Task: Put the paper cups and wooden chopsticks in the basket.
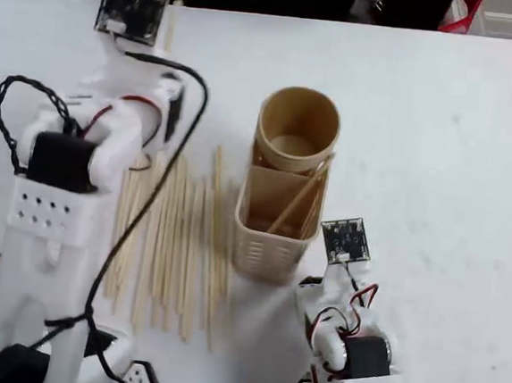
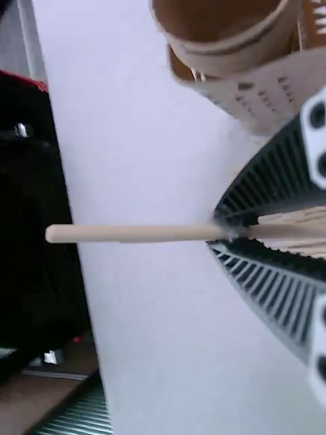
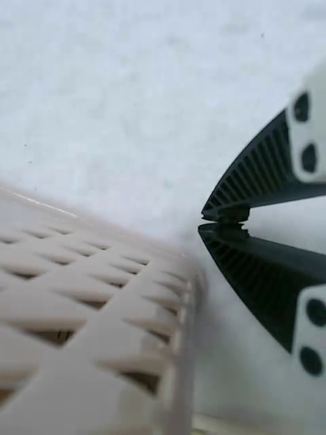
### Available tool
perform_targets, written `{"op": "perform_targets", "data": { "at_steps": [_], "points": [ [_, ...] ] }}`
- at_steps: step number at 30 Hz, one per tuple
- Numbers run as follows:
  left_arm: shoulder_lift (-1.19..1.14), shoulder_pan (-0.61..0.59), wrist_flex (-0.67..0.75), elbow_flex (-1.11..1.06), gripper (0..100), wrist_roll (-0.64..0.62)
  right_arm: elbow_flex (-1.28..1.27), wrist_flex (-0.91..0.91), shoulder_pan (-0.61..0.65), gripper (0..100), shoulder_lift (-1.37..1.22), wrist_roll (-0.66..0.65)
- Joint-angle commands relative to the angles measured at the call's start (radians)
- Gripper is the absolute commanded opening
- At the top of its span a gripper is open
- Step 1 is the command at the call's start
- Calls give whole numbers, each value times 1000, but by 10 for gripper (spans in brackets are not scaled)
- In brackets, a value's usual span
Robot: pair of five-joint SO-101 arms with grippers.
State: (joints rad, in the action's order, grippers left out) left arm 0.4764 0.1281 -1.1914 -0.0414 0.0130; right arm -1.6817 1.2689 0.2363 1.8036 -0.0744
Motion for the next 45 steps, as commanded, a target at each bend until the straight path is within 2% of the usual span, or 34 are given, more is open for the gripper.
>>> {"op": "perform_targets", "data": {
  "at_steps": [1, 5, 12, 19, 29, 32, 39, 45],
  "points": [
    [47, 113, -11, 120, 22, -18, -9, 4, -7, 19, 2, -2],
    [47, 191, -6, 221, 22, -18, -9, 4, -7, 19, 2, -2],
    [36, 243, 12, 388, 22, -20, -9, 4, -10, 19, 2, -2],
    [39, 386, 241, 273, 21, -18, -9, 4, -8, 19, 2, -2],
    [47, 486, 272, 201, 21, -25, -9, 4, -7, 19, 2, -2],
    [47, 498, 284, 132, 21, -26, -9, 4, -7, 19, 2, -2],
    [47, 493, 414, -120, 21, -17, -9, 4, -7, 19, 2, -2],
    [94, 495, 434, -170, 24, -17, -9, 4, -7, 19, 2, -2]
  ]
}}
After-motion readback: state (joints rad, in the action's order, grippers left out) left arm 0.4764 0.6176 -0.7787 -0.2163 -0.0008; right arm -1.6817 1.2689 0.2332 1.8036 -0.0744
